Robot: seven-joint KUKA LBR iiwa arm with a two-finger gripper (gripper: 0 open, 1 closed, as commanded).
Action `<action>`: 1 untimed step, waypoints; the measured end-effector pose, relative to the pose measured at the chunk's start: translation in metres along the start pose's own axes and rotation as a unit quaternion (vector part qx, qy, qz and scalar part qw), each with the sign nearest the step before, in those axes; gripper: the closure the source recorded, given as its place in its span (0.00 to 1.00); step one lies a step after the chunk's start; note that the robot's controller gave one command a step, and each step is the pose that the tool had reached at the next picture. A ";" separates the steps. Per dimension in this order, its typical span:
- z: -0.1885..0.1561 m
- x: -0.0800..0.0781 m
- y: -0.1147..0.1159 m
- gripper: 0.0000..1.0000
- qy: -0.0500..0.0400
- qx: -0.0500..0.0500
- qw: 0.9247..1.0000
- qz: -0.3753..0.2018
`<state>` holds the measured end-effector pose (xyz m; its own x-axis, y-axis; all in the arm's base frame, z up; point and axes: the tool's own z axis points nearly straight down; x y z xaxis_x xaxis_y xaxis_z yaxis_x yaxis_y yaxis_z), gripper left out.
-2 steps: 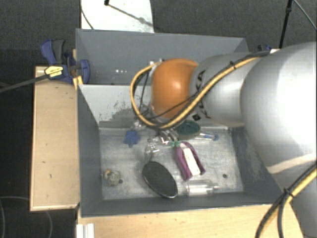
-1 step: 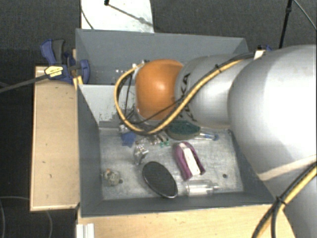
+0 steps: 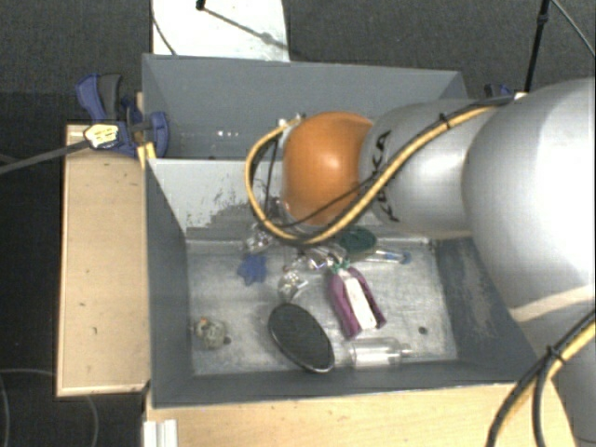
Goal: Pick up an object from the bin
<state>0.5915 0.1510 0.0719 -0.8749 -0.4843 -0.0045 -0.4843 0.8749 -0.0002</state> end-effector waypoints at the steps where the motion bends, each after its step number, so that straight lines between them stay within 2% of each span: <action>1: -0.003 -0.002 0.000 1.00 -0.002 0.000 1.000 0.002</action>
Offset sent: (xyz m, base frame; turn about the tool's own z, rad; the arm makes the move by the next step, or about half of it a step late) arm 0.0000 0.0000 0.0000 0.0000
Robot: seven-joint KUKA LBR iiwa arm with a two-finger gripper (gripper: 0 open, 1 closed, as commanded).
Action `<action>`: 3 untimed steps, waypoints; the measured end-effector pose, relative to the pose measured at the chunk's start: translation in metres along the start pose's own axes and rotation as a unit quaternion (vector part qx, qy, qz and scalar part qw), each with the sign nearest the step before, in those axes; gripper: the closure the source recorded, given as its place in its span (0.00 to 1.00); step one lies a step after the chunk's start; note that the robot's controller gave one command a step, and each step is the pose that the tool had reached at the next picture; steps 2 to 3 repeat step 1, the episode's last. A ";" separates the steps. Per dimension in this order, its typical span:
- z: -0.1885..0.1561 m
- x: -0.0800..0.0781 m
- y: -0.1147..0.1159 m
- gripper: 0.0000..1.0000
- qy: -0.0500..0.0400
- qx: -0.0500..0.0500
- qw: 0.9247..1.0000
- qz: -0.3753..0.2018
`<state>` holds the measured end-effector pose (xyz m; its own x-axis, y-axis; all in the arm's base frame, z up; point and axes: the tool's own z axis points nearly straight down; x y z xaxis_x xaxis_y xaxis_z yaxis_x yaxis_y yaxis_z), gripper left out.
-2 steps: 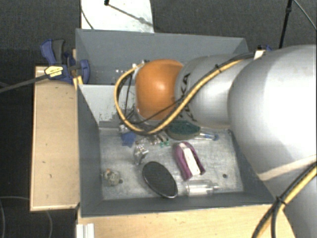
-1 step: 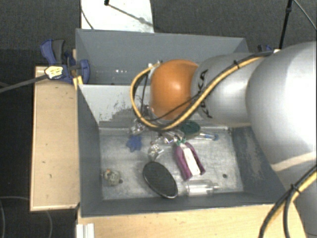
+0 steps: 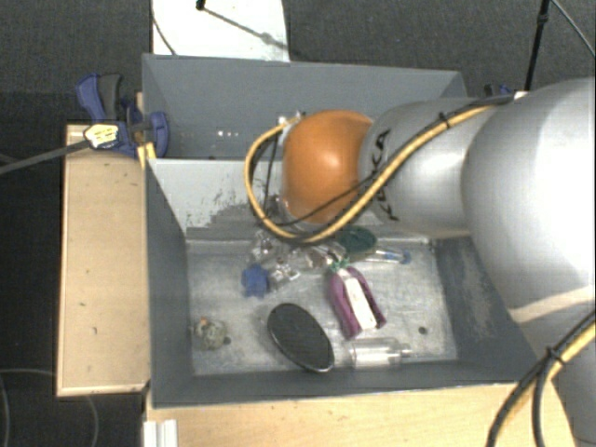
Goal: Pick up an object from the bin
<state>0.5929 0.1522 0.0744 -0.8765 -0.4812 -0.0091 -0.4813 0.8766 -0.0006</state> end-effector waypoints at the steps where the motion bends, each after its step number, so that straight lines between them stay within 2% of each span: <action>1: -0.131 0.014 0.037 1.00 0.000 0.000 0.983 -0.186; 3: -0.131 0.014 0.037 1.00 0.000 0.000 0.983 -0.186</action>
Offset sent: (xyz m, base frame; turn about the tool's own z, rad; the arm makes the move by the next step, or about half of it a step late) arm -0.0325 0.0232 0.1273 -0.3729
